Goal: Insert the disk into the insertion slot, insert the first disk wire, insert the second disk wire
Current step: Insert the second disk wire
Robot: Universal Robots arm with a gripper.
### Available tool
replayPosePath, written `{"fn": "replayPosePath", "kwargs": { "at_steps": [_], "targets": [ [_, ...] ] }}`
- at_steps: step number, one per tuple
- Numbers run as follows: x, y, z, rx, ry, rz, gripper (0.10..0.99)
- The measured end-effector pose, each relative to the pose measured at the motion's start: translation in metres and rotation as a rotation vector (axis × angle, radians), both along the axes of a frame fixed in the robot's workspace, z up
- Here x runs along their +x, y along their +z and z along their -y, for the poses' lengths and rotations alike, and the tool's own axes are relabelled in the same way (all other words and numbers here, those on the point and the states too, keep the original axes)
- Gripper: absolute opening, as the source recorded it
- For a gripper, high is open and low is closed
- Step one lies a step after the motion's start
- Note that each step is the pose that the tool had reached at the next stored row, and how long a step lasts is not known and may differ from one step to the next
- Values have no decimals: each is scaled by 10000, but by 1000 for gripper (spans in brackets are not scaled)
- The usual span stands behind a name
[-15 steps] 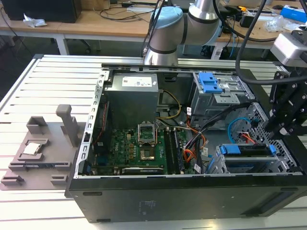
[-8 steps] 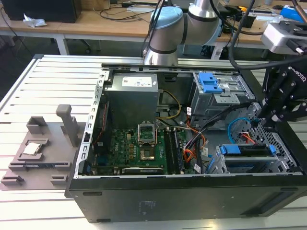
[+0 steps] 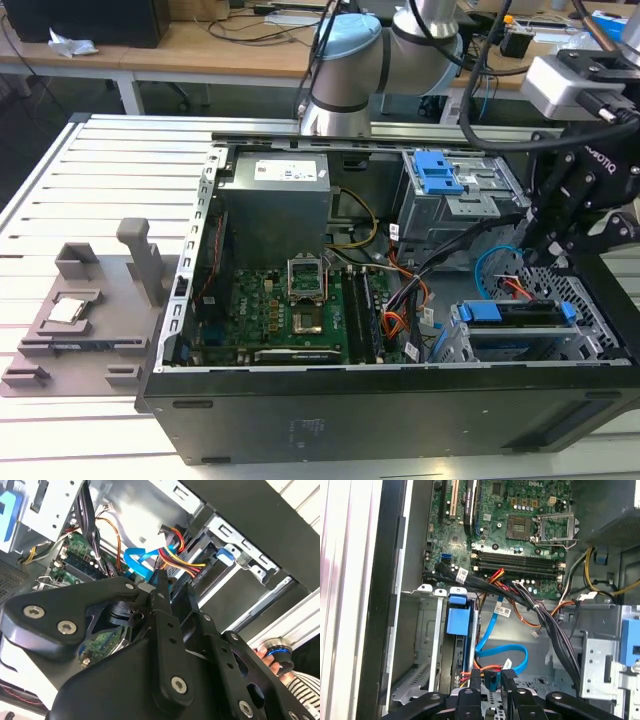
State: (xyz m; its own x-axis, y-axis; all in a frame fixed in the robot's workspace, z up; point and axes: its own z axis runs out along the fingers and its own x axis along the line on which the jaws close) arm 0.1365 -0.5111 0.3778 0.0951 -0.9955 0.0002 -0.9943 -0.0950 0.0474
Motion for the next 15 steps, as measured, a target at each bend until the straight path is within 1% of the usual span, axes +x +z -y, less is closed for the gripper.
{"fn": "replayPosePath", "kwargs": {
  "at_steps": [4, 6, 7, 13, 15],
  "targets": [
    [-48, -45, 0, -5, 75, 0, 302],
    [-52, -45, 0, -17, 76, 0, 290],
    [-54, -45, 0, -23, 75, 0, 165],
    [-59, -45, 1, -37, 75, 0, 161],
    [-59, -45, 19, -38, 75, 0, 161]
  ]
}}
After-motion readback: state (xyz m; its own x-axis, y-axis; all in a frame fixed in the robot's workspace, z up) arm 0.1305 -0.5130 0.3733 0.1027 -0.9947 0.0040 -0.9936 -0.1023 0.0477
